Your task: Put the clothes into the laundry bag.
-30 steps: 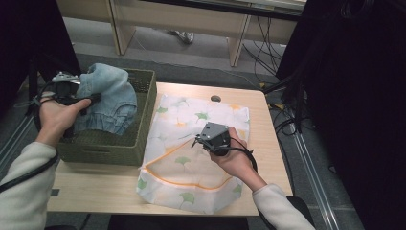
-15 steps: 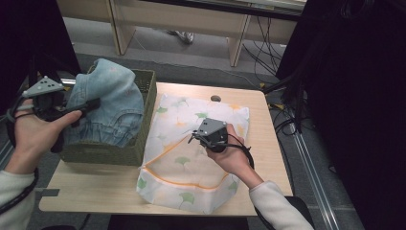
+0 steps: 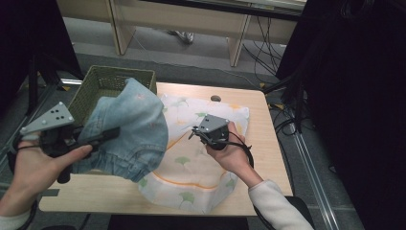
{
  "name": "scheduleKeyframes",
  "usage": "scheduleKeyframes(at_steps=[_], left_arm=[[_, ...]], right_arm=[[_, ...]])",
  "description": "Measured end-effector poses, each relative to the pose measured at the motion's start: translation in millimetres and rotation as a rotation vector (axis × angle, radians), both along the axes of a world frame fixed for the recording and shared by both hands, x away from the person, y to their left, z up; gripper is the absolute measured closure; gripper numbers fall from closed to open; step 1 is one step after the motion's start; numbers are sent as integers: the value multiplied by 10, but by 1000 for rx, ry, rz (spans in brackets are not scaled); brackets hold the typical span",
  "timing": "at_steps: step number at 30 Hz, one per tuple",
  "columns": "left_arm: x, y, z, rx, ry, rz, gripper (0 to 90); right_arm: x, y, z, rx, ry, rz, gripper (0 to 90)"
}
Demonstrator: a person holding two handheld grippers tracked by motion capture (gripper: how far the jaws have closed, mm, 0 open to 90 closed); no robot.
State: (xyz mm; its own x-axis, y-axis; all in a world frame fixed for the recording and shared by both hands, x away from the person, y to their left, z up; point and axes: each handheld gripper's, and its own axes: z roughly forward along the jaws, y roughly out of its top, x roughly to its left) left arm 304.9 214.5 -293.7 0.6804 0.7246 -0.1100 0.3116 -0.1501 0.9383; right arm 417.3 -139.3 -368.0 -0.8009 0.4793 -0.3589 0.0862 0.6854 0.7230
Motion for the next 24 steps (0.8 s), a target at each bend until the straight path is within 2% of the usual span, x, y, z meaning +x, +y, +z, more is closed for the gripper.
scheduleKeyframes(at_steps=[2,6,8,11,16,24], left_arm=[[-57,-65,-27,-1,9,-27,720],[-132,-215,-129,25,26,-75,720],[-159,-288,-185,34,42,-103,719],[-191,-397,-269,33,63,-139,720],[-206,-613,-419,59,111,-211,719],[-214,-909,-581,102,163,-312,719]], right_arm=[[0,8,4,4,0,0,897],[1,20,2,-3,-12,9,897],[-8,29,-11,2,7,2,897],[-3,30,-14,7,8,5,897],[-9,35,-9,15,4,5,897],[-20,34,-6,27,12,-3,897]])
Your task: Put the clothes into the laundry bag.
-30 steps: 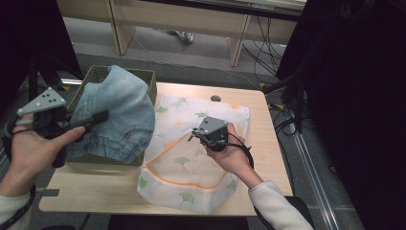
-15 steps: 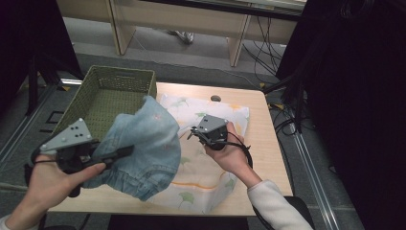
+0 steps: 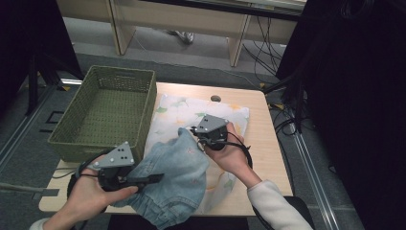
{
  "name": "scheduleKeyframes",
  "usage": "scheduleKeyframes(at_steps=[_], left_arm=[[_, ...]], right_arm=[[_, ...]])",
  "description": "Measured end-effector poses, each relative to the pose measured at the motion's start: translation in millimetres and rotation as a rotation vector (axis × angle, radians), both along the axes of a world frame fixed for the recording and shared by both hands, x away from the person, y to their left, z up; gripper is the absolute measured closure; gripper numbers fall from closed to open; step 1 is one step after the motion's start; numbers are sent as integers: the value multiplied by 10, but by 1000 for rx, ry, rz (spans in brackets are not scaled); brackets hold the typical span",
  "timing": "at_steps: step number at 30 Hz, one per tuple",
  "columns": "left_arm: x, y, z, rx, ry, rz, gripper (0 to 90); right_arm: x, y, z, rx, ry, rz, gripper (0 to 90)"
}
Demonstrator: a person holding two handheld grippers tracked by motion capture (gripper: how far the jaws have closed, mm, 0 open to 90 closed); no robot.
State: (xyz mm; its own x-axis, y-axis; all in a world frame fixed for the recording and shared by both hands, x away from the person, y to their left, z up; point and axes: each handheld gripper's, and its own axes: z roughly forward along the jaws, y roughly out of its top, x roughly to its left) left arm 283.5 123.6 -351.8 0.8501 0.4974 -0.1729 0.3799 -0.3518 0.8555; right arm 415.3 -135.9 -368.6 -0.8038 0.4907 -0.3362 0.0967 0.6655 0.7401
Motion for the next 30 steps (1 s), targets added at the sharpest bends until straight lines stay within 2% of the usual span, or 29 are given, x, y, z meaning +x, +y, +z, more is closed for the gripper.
scheduleKeyframes(at_steps=[1,2,7,11,15,24,30], left_arm=[[-3,-24,-19,4,3,-5,718],[0,-61,-63,21,11,-11,718],[35,-136,-177,66,24,-12,718],[80,-192,-265,83,51,-11,718],[130,-228,-331,108,57,5,718],[220,-276,-378,138,61,30,717],[293,-288,-382,138,74,60,716]], right_arm=[[11,-4,3,-6,-11,13,897],[1,-4,2,2,2,0,897],[2,2,1,-4,-3,9,897],[-3,6,5,-5,-5,10,897],[-17,13,3,-4,4,5,897],[-15,14,11,-6,-5,15,897],[-17,12,17,-7,-12,20,897]])
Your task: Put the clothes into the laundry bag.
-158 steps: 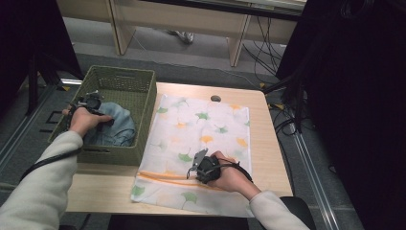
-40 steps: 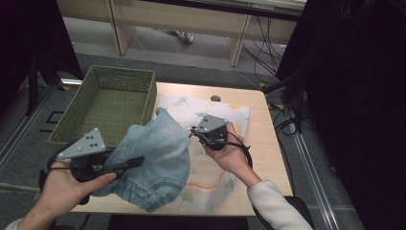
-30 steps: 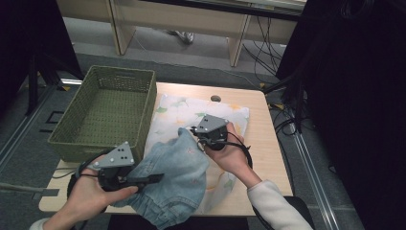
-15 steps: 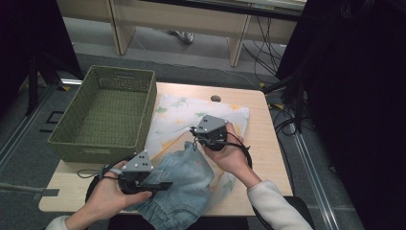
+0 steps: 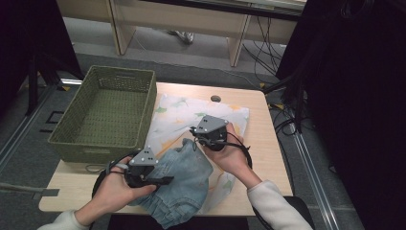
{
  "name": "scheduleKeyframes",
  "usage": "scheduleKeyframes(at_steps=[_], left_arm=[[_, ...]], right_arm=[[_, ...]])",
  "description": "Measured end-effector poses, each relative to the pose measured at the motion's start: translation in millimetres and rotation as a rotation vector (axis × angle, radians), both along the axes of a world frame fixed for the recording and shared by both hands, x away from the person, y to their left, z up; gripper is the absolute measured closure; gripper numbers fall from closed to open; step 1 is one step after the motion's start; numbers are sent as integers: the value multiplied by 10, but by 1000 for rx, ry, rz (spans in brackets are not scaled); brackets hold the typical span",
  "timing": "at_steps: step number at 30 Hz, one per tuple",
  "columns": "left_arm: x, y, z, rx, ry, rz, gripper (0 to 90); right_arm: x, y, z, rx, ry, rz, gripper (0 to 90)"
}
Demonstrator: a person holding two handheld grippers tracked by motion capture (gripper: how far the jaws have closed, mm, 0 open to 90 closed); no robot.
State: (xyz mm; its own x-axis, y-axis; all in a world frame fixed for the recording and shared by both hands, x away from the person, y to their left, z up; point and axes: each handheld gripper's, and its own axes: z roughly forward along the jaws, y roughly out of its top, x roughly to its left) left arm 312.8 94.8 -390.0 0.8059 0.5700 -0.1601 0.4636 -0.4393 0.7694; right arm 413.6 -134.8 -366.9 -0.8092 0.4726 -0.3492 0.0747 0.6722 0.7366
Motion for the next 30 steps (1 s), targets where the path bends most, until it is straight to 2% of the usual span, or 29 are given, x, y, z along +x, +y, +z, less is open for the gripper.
scheduleKeyframes(at_steps=[10,17,28,30], left_arm=[[52,-63,-7,15,-9,25,714],[108,-79,-70,38,20,46,714],[174,-95,-86,34,31,69,712],[184,-100,-89,35,32,72,711]], right_arm=[[-20,19,3,1,0,7,897],[-24,15,12,1,-1,5,897],[-41,29,12,4,2,3,897],[-30,26,18,-4,-15,16,897]])
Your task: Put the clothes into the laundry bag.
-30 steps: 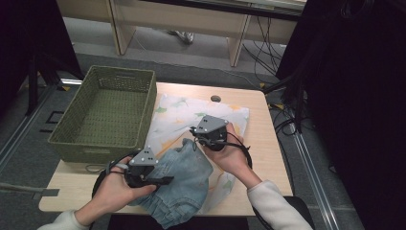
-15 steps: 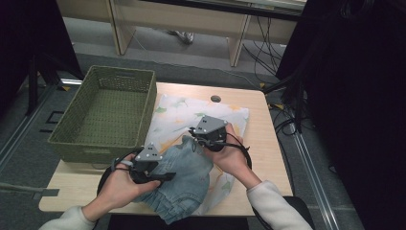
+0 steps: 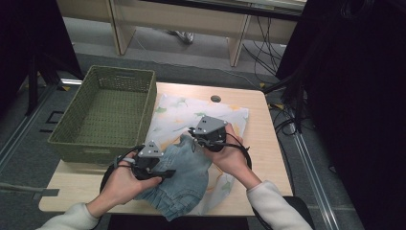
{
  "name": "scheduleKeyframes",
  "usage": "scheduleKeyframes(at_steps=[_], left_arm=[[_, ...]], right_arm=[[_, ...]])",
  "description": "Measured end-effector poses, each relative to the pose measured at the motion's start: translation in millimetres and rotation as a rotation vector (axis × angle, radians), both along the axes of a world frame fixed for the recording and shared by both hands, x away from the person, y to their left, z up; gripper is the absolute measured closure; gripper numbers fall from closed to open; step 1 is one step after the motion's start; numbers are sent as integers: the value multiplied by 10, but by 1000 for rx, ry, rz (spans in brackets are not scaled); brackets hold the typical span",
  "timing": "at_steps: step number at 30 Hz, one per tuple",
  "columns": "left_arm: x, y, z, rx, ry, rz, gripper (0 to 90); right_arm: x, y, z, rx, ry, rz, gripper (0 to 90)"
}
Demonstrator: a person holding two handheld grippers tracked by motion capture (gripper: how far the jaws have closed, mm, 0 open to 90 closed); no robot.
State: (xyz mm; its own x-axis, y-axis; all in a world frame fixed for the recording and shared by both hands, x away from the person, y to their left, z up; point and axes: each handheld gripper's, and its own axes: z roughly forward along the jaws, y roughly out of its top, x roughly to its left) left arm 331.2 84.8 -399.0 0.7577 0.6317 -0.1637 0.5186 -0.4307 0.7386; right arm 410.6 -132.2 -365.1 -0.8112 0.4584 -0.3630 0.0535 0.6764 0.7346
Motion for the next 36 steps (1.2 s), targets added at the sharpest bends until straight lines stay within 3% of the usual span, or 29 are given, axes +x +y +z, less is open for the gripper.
scheduleKeyframes(at_steps=[15,36], left_arm=[[75,-16,-26,5,18,23,709],[203,-113,21,17,12,31,706]], right_arm=[[-30,24,7,6,6,3,897],[-38,32,13,5,-3,16,897]])
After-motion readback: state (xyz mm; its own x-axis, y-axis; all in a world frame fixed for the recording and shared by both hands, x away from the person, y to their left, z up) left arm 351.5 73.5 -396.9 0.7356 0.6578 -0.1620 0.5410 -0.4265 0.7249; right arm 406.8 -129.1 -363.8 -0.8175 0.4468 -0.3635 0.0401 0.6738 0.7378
